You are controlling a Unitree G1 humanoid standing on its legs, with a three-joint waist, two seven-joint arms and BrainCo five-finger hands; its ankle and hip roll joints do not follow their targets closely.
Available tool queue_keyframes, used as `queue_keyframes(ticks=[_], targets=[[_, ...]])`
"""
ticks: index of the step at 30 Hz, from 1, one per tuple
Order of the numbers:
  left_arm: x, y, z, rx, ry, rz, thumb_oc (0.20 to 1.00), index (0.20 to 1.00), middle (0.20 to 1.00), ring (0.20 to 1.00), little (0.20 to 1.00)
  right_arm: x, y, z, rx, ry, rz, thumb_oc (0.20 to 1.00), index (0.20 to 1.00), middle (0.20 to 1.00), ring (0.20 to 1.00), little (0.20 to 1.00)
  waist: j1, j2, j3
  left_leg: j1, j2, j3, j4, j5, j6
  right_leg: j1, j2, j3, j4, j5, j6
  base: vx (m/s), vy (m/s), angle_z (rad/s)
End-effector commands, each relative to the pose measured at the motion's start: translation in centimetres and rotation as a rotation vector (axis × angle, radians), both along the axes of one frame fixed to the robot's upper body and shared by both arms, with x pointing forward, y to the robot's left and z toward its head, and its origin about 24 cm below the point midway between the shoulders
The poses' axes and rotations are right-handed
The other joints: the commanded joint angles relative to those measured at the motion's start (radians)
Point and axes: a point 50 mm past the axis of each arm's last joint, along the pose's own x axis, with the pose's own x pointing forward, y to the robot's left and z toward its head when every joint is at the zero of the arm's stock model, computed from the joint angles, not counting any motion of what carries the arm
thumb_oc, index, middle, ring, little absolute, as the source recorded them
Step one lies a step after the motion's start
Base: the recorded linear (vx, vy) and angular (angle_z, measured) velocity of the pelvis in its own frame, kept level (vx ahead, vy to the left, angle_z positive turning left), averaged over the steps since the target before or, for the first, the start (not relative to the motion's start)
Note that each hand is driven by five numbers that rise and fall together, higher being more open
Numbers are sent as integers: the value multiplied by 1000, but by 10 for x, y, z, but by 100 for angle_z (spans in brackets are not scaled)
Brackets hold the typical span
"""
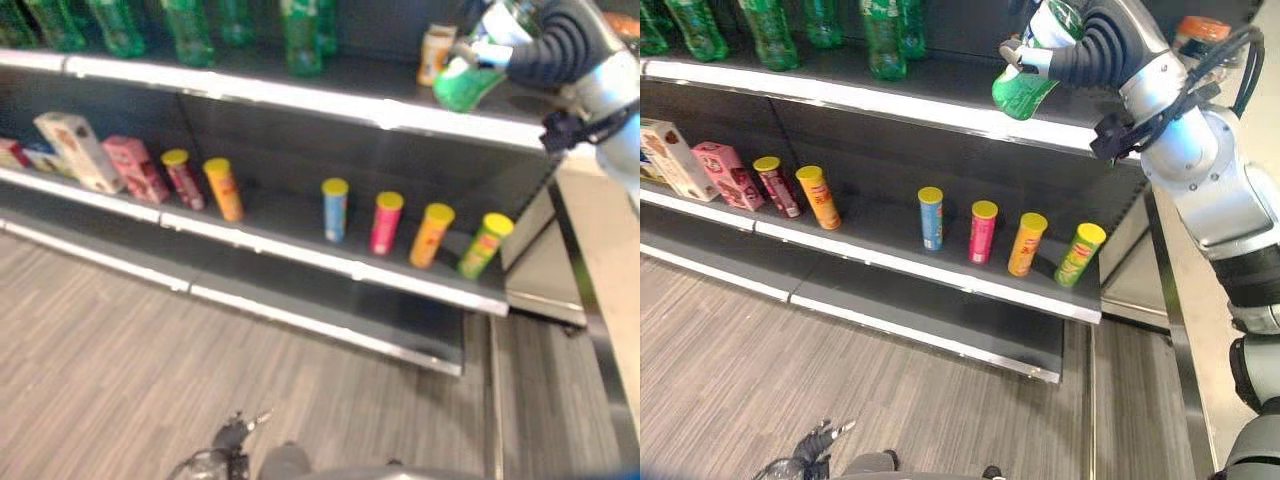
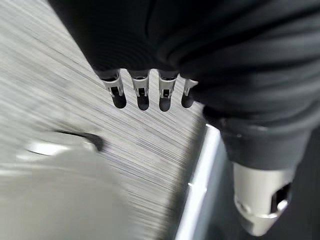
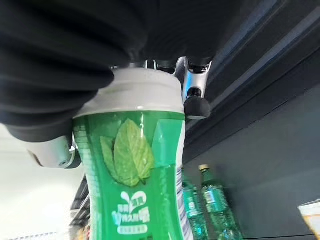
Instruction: Put the goods on the table back onto the shelves and tidy them up.
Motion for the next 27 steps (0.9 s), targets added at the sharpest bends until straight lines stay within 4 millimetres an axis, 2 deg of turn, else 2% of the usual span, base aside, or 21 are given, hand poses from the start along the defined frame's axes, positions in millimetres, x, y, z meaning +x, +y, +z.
queue_keyframes(ticks=[1,6,7,8,10,13,14,15,17,18,19,21,23,27], targets=[[-9,22,6,67,-6,8,1000,1000,1000,1000,1000,5,-9,4,47,-16,-48,200,200,200,200,200,44,12,-57,19,-5,-41,-142,61,-6,19,-9,74,8,-41,73,235,205,-25],[-11,28,7,87,-2,11,1000,1000,1000,1000,1000,9,-7,0,57,4,-44,200,200,200,200,200,46,14,-70,57,-39,-9,-152,45,17,15,-47,107,19,-22,88,147,191,-35],[-10,34,10,106,-8,14,1000,1000,1000,1000,1000,13,-7,-4,63,22,-54,200,200,200,200,200,52,10,-76,74,-59,14,-155,29,39,9,-74,119,48,-21,104,123,192,-30],[-10,37,11,113,-11,21,1000,1000,1000,1000,1000,14,-8,-5,60,25,-60,200,200,200,200,200,53,10,-76,80,-65,20,-157,23,45,2,-83,122,68,-19,107,157,250,-32],[-4,43,14,134,-32,28,1000,1000,1000,1000,1000,18,-12,-6,53,26,-95,200,200,200,200,200,59,10,-73,91,-82,33,-157,13,61,-32,-106,129,166,-14,119,80,166,-20],[1,51,19,157,-53,34,1000,1000,1000,1000,1000,17,-8,2,28,-9,-104,200,200,200,200,200,43,21,-46,122,-90,32,-157,-7,80,-129,-121,138,341,33,119,28,126,-14],[1,51,19,157,-54,35,1000,1000,1000,1000,1000,17,-7,2,27,-9,-104,200,200,200,200,200,43,21,-46,122,-90,33,-157,-7,80,-130,-122,139,342,32,119,72,2,-14],[4,52,21,160,-64,31,1000,1000,1000,1000,1000,18,-11,13,17,-28,-136,200,200,200,200,200,46,15,-45,131,-90,33,-157,-23,74,-139,-128,106,265,30,113,56,-41,-6],[7,54,22,162,-72,35,1000,1000,1000,1000,1000,21,-11,18,20,-31,-147,200,200,200,200,200,43,13,-40,137,-88,29,-157,-26,71,-153,-130,98,214,49,113,71,-77,-7],[8,56,22,173,-66,38,1000,1000,1000,1000,1000,27,-15,15,20,-8,-176,200,200,200,200,200,31,13,-29,142,-83,20,-157,-26,68,-166,-123,127,162,70,119,106,-114,-7],[6,59,23,178,-61,36,1000,1000,1000,1000,1000,27,-23,22,3,-15,-226,200,200,200,200,200,29,3,-30,150,-83,10,-157,-27,65,-145,-116,152,99,63,133,124,-112,3],[3,58,21,177,-47,33,1000,1000,1000,1000,1000,36,-31,17,20,33,-267,200,200,200,200,200,35,-15,-35,159,-82,11,-157,-31,59,-125,-110,173,68,77,131,132,-111,15],[2,52,18,166,-40,23,1000,1000,1000,1000,1000,43,-36,11,15,73,-299,200,200,200,200,200,36,-32,-60,157,-63,9,-157,-31,44,-88,-99,150,28,79,127,139,-149,43],[0,46,15,147,-31,30,1000,1000,1000,1000,1000,48,-42,6,8,107,-335,200,200,200,200,200,38,-34,-77,155,-49,-6,-157,-30,35,-60,-84,124,13,68,121,72,-85,25]])
